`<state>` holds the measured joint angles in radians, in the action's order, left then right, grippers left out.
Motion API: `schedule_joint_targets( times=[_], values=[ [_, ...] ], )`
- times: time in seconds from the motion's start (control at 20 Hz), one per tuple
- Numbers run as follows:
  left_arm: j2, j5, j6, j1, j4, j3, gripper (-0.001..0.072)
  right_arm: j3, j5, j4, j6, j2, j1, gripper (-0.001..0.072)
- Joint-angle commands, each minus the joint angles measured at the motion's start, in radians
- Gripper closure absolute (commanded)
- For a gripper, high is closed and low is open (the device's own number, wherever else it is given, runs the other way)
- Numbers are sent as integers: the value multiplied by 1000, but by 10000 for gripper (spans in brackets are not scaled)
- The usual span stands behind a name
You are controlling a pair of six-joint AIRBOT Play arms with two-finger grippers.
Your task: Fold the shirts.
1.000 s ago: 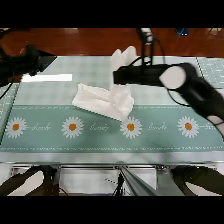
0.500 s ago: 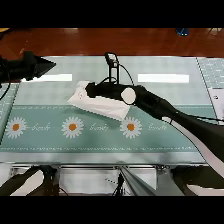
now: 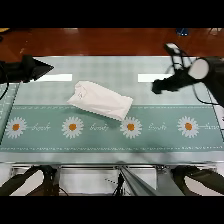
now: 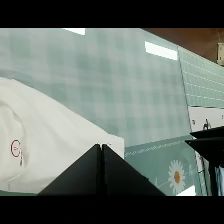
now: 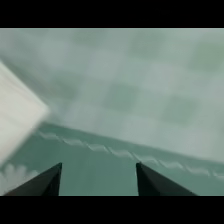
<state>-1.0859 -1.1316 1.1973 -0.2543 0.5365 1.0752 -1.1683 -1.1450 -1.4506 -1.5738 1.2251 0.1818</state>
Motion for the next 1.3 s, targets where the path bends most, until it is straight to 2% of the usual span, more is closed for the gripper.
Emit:
schedule_joint_targets(
  times=[0.0,0.1,0.25,0.6,0.85,0.9,0.95,1.05,1.25],
  values=[
    [0,-8,-9,-3,30,0,681,187,-136,214,61,-68,-228,109],
    [0,-7,-11,-3,39,0,681,339,34,510,97,-71,-250,109],
    [0,-8,-11,-3,48,0,681,478,308,781,101,-57,-162,109],
    [0,-7,-11,-3,85,0,682,491,658,1045,89,77,167,110],
    [0,-7,-11,-3,100,0,682,491,756,1109,84,146,276,118],
    [0,-7,-11,-3,100,0,682,491,763,1123,84,156,289,145],
    [0,-7,-11,-3,100,0,682,490,765,1135,85,163,296,277],
    [0,-7,-11,-3,100,0,682,490,758,1134,99,158,290,666],
    [0,-6,-11,-3,101,0,682,490,657,1104,224,18,168,683]
  ],
)
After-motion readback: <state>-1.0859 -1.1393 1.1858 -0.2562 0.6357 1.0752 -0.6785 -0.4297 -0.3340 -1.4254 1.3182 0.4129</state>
